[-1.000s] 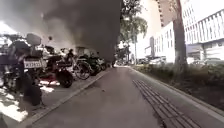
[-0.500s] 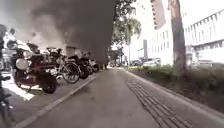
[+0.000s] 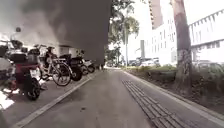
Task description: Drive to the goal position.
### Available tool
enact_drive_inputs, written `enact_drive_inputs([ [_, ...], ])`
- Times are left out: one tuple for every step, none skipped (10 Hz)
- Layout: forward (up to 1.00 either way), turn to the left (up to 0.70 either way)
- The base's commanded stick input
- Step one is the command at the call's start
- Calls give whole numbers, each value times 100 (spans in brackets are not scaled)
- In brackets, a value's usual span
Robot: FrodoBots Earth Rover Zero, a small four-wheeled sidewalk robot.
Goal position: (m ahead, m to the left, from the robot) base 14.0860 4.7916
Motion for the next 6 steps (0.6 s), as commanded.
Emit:
enact_drive_inputs([
  [70, 0],
  [70, 0],
  [70, 0],
  [70, 0],
  [70, 0],
  [70, 0],
])
